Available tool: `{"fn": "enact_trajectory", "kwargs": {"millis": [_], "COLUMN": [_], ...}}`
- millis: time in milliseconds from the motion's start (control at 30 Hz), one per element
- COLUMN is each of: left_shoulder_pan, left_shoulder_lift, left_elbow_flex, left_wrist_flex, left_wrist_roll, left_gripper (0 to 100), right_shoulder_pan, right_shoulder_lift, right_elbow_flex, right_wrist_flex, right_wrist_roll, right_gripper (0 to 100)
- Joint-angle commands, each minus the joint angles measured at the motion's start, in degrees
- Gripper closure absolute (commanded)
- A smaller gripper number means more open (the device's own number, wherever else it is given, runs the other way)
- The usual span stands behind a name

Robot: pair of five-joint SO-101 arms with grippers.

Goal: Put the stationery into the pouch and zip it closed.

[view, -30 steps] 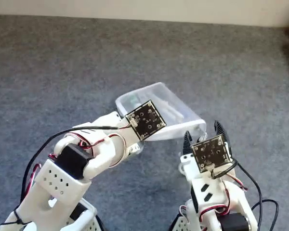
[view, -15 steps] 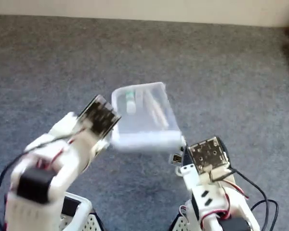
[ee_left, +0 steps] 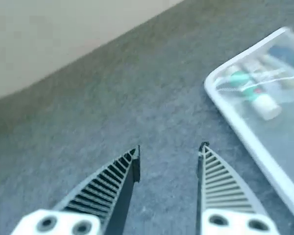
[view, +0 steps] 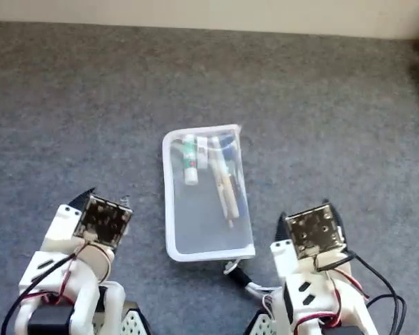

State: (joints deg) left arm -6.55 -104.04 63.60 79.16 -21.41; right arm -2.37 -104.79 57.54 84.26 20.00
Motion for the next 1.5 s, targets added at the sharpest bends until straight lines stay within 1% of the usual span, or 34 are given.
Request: {"fn": "enact_trajectory", "kwargs": {"millis": [0, 33, 67, 133, 200, 233, 267, 433, 600, 833, 1067, 1200, 1467], "left_shoulder_pan": [-6.02, -6.9, -7.69, -8.92, -10.24, -10.86, -11.38, -12.53, -12.53, -12.26, -12.18, -12.09, -12.18], "left_shoulder_lift": [-0.4, -0.4, -0.4, -0.4, -0.4, -0.4, -0.4, -0.4, -0.4, -0.4, -0.4, -0.31, 0.04], "left_elbow_flex": [2.77, 3.91, 5.23, 7.69, 9.89, 10.77, 11.82, 17.27, 23.16, 31.87, 32.48, 33.54, 33.54], "left_wrist_flex": [-0.35, -0.35, -0.35, -0.35, -0.44, -0.88, -1.58, -5.8, -7.74, -15.3, -16.09, -16.18, -14.59], "left_wrist_roll": [0.53, 0.62, 0.62, 0.62, 0.62, 0.62, 0.62, 0.62, 0.62, 0.62, 0.62, 0.44, 0.44], "left_gripper": [81, 81, 82, 88, 97, 100, 99, 99, 99, 99, 99, 99, 99], "right_shoulder_pan": [6.64, 7.6, 8.57, 9.54, 9.71, 9.71, 9.71, 9.71, 9.36, 9.36, 9.36, 9.63, 9.27], "right_shoulder_lift": [-0.48, -0.48, -0.48, -0.48, -0.48, -0.48, -0.48, -0.48, -0.48, -0.48, -0.48, -0.4, -0.4], "right_elbow_flex": [4.7, 7.16, 9.71, 13.49, 16.31, 17.36, 18.24, 22.37, 27.12, 34.77, 40.75, 46.73, 46.64], "right_wrist_flex": [-6.29, -8.04, -10.15, -13.85, -16.22, -16.57, -16.57, -16.75, -16.84, -20.18, -19.91, -19.12, -18.86], "right_wrist_roll": [0.62, 0.62, 0.44, 0.26, 0.35, 0.26, 0.26, 0.18, 0.18, 0.26, 0.18, 0.53, 0.18], "right_gripper": [75.4, 76.1, 78.8, 89.0, 99.8, 99.2, 97.3, 99.4, 99.5, 99.5, 99.5, 99.5, 99.5]}}
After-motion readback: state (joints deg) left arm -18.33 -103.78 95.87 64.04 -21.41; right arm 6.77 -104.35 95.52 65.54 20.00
